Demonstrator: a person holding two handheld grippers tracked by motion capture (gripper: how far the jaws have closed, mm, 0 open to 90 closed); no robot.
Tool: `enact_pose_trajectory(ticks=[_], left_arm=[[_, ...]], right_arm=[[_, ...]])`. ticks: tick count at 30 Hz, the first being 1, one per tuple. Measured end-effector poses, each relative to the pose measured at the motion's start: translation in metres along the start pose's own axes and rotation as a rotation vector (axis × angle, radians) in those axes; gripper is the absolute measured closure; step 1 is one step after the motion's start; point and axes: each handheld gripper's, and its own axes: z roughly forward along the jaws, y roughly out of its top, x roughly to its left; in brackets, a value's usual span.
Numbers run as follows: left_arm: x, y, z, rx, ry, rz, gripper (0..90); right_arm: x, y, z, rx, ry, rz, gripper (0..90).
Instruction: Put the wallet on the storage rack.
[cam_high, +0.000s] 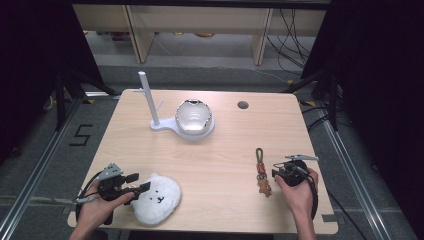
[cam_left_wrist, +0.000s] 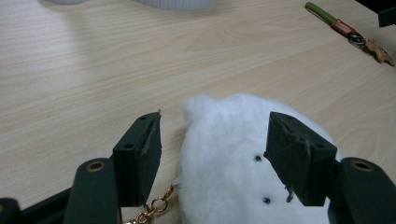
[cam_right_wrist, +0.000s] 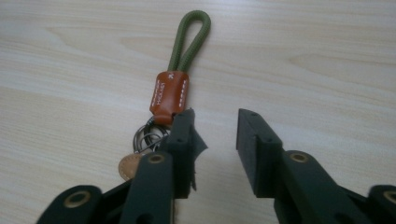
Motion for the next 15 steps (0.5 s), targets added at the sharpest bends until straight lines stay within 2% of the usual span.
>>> enact_pose_trajectory(ticks=[1, 3, 4, 5, 6, 8, 9, 10, 11, 12, 13, 14, 15], left_arm=[[0.000, 0.001, 0.000, 0.006, -0.002, 0.003, 35.2], [0.000, 0.002, -0.001, 0.014, -0.007, 0.006, 35.2], [0.000, 0.004, -0.001, 0.030, -0.014, 0.012, 35.2], [0.000, 0.005, -0.002, 0.043, -0.016, 0.014, 35.2], [0.000, 0.006, -0.002, 0.041, -0.014, 0.012, 35.2], [0.000, 0.007, -0.002, 0.049, -0.014, 0.015, 35.2], [-0.001, 0.008, -0.002, 0.054, -0.012, 0.016, 35.2], [0.000, 0.009, -0.003, 0.061, -0.014, 0.021, 35.2], [0.000, 0.010, -0.003, 0.071, -0.014, 0.022, 35.2], [0.001, 0.013, -0.004, 0.096, -0.014, 0.030, 35.2], [0.001, 0.013, -0.004, 0.096, -0.014, 0.030, 35.2], [0.002, 0.015, -0.004, 0.116, -0.013, 0.036, 35.2], [0.003, 0.019, -0.005, 0.160, -0.009, 0.064, 35.4]], right_arm=[[-0.001, 0.000, 0.000, 0.003, 0.016, 0.005, 64.7], [-0.002, 0.000, -0.001, 0.008, 0.004, -0.002, 63.6], [0.001, 0.000, -0.002, 0.042, 0.000, 0.051, 61.9], [-0.004, 0.000, -0.001, 0.037, 0.004, 0.001, 61.5], [-0.005, 0.000, 0.001, 0.036, 0.019, -0.003, 60.9], [-0.005, 0.000, 0.001, 0.046, 0.005, 0.004, 60.2], [-0.001, 0.001, 0.000, 0.056, 0.009, 0.064, 59.6], [-0.001, 0.001, 0.000, 0.061, 0.022, 0.069, 59.3], [-0.004, 0.000, 0.001, 0.060, 0.023, 0.012, 59.0], [-0.004, 0.001, 0.002, 0.062, 0.022, 0.015, 58.8], [-0.004, 0.001, 0.002, 0.062, 0.022, 0.015, 58.8], [-0.003, 0.001, 0.003, 0.065, 0.020, 0.015, 58.6], [-0.002, 0.002, 0.004, 0.071, 0.021, 0.009, 58.2]])
